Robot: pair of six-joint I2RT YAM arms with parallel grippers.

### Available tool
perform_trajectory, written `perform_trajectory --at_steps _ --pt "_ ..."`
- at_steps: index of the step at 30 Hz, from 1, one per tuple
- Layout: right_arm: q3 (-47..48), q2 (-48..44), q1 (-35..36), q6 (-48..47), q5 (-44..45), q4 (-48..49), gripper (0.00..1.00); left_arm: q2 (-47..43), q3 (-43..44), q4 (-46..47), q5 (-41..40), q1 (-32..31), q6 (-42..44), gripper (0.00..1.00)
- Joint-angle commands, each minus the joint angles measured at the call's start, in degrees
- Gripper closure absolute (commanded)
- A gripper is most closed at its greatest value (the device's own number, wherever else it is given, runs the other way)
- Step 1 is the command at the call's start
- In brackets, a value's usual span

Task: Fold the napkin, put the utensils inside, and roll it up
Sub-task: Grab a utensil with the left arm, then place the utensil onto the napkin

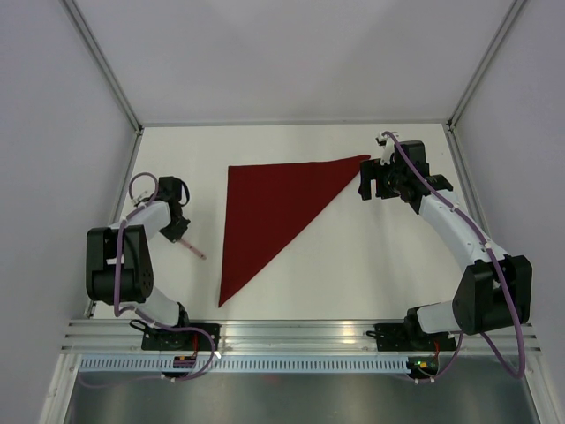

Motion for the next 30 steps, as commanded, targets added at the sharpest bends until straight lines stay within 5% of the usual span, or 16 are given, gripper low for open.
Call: perform_trajectory --at_steps 1,8,15,25,30 --pt "0.72 0.24 0.35 0.37 1.52 -0.02 0.09 1.77 1.95 -0.10 3.30 0.36 7.21 0.98" --pt "0.89 0.24 0.35 0.11 1.69 -0.19 0.10 -5.52 8.10 -0.02 5.05 0.36 16.35 0.98" --pt "0.98 -0.38 0.26 -0.24 2.22 0.33 0.10 -7.11 20.32 4.02 19.37 -2.89 32.77 0.98" --pt "1.16 -1.78 0.26 -1.56 5.30 1.83 0.10 5.60 32.27 6.14 26.93 -28.88 55.12 0.98" --pt "0.89 -2.93 0.17 -1.73 9.07 2.71 0.10 14.76 38.69 3.95 32.03 -33.91 59.16 0.98"
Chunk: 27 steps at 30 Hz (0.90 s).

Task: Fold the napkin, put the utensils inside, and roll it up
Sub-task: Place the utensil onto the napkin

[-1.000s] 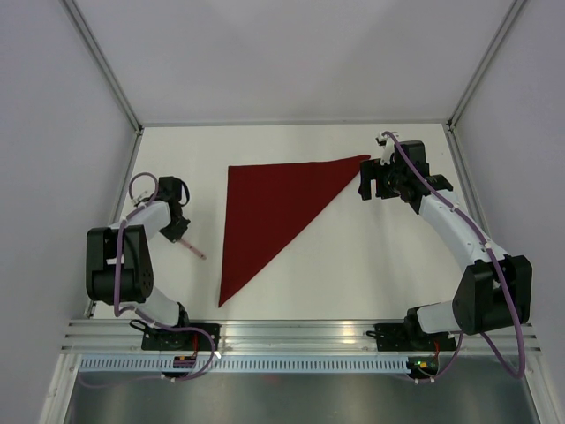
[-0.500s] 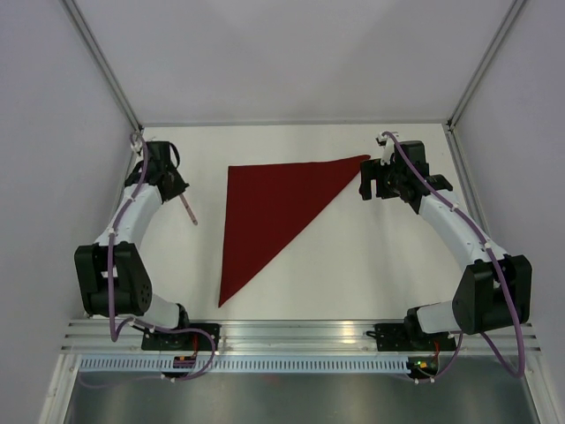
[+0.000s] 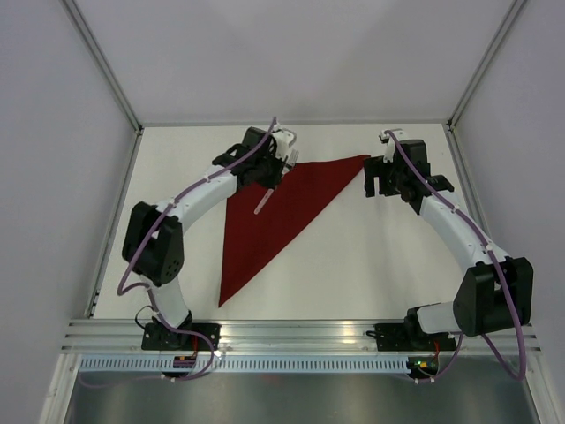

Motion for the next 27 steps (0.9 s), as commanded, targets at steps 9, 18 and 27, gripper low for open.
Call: perform_trajectory --at_steps 9,18,27 --pt "0.36 -4.95 0.28 -2.97 8.01 3.31 0.08 13.58 7.99 -4.91 10.30 -6.56 9.52 0.98" --pt "0.54 -3.90 0.28 -3.06 7.57 2.87 0.08 16.92 8.51 -4.82 10.30 -8.84 2.06 0.98" --pt "0.45 -4.25 0.28 -2.80 6.51 2.52 0.08 18.23 8.60 -4.82 9.86 -9.63 -2.61 0.98"
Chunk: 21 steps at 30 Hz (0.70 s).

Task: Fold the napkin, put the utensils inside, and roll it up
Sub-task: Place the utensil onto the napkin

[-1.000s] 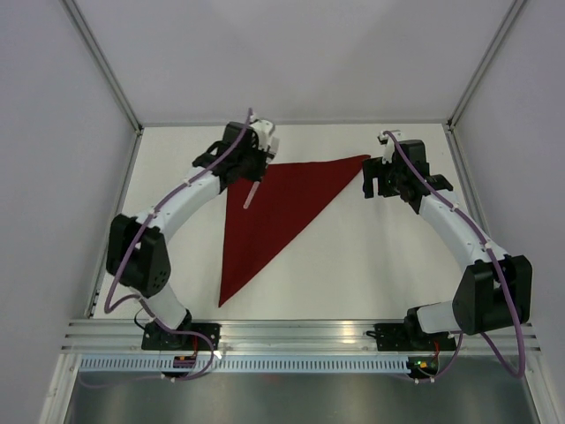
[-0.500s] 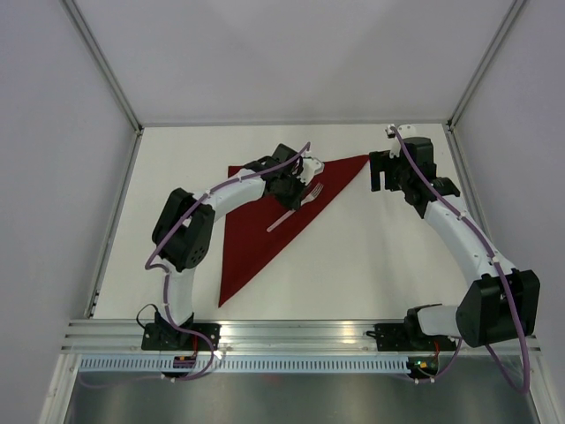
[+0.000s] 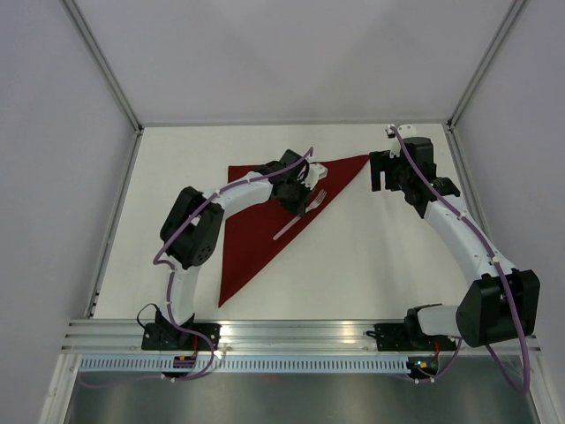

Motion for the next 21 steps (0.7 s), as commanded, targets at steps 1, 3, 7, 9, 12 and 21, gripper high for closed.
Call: perform_trajectory --at_steps 1,3,7,9,12,21 --pt "0.39 -0.55 0.26 -0.11 0.31 -0.15 0.08 0.69 2.35 -0.07 0.40 -0.91 -3.40 0.98" --pt "0.39 -0.47 0.26 -0.02 0.22 -0.15 0.08 0.95 2.44 -0.07 0.13 -1.09 -4.96 0.98" --pt "0.56 -0.03 0.26 -0.02 0.13 -0.50 0.08 1.48 2.70 -0.08 0.39 -1.18 -5.68 0.98" --pt "0.56 -0.03 0.26 -0.02 0.04 -0.50 0.08 1.74 2.70 -0.16 -0.04 -1.35 -5.86 0.98" --pt "0.47 -0.03 0.35 -0.02 -0.05 -0.59 0.08 2.53 2.88 -0.34 -0.31 -1.35 -5.94 0.98" --pt "0.39 -0.03 0.26 -0.02 -0.05 -0.67 0.08 3.32 2.97 -0.51 -1.27 -1.35 -6.21 0.98"
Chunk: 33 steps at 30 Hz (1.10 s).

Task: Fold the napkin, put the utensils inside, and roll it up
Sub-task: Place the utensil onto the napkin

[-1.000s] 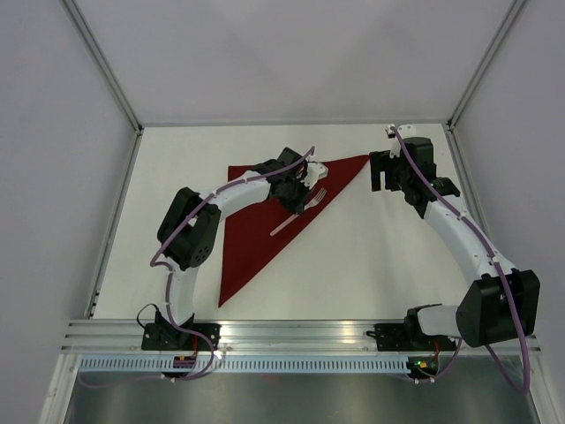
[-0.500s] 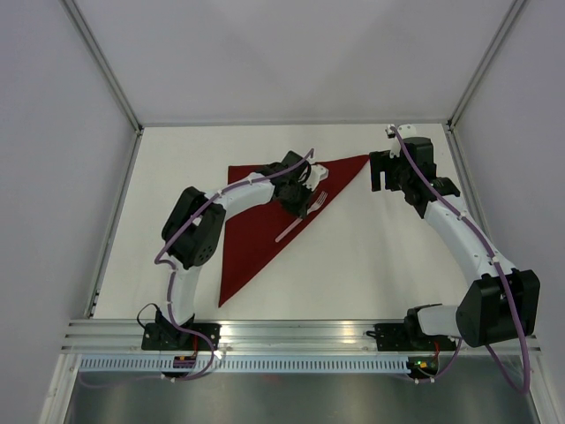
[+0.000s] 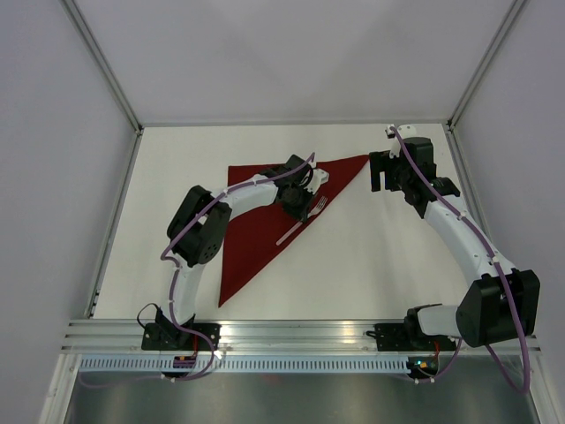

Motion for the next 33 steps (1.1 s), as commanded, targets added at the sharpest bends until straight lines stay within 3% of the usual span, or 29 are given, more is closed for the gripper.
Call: perform_trajectory --at_steps 1,24,33 --pt "0.39 -0.03 0.26 -0.02 0.24 -0.52 0.08 0.15 2.33 -0.49 -0.95 -0.28 -2.34 0.98" --pt "0.21 0.15 0.26 -0.20 -0.11 -0.61 0.08 0.50 2.07 -0.84 -3.85 -0.37 -2.34 0.96" --pt "0.21 0.33 0.35 -0.11 -0.20 -0.70 0.08 1.03 1.98 -1.11 -3.41 -0.90 -2.60 0.85"
